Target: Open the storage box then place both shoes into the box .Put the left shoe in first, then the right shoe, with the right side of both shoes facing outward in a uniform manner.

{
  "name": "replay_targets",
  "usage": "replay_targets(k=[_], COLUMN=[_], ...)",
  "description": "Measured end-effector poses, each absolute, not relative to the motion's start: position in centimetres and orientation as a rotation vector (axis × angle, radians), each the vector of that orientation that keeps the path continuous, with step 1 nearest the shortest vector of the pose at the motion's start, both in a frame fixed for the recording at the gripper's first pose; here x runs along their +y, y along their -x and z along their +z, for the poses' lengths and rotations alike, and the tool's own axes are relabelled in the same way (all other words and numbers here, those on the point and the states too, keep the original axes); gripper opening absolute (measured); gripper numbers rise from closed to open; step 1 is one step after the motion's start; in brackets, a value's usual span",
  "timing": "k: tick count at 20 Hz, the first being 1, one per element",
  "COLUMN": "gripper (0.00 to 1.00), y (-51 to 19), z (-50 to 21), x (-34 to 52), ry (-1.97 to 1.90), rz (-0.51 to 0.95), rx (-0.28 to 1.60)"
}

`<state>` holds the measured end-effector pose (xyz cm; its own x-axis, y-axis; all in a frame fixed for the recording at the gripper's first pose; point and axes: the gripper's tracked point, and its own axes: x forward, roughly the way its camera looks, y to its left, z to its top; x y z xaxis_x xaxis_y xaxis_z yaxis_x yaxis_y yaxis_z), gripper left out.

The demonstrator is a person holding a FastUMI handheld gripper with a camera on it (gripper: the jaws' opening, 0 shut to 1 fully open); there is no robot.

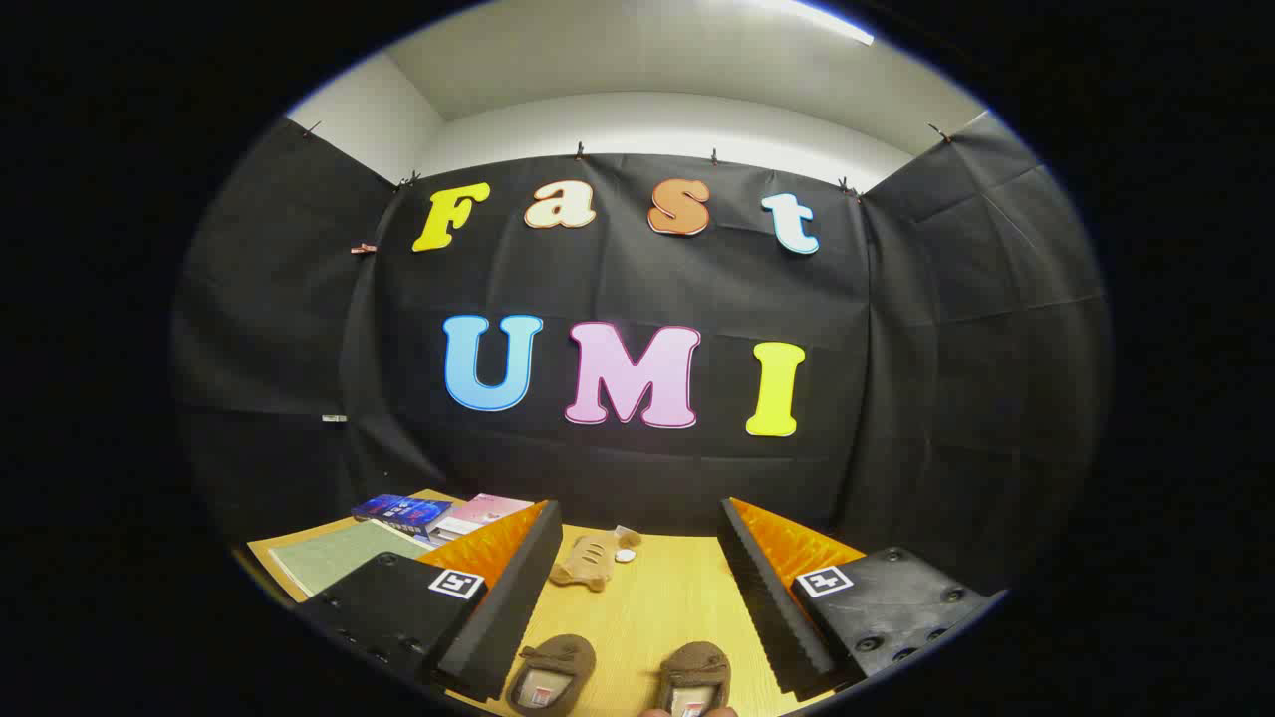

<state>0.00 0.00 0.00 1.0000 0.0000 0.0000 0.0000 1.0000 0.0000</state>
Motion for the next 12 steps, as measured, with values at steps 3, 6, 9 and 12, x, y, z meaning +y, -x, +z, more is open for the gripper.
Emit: replay_targets(k=[3, 6, 9, 12], gripper=[0.97, 0.97, 0.97, 0.98], y=[0.1, 0.3, 0.4, 0.3], z=[-0.2, -0.7, -0.9, -0.7], x=[0.5, 1.0, 1.6, 1.8], ry=[-0.005, -0.011, -0.011, -0.022], rz=[0.001, 0.002, 0.006, 0.002], rx=[0.008, 0.026, 0.033, 0.034])
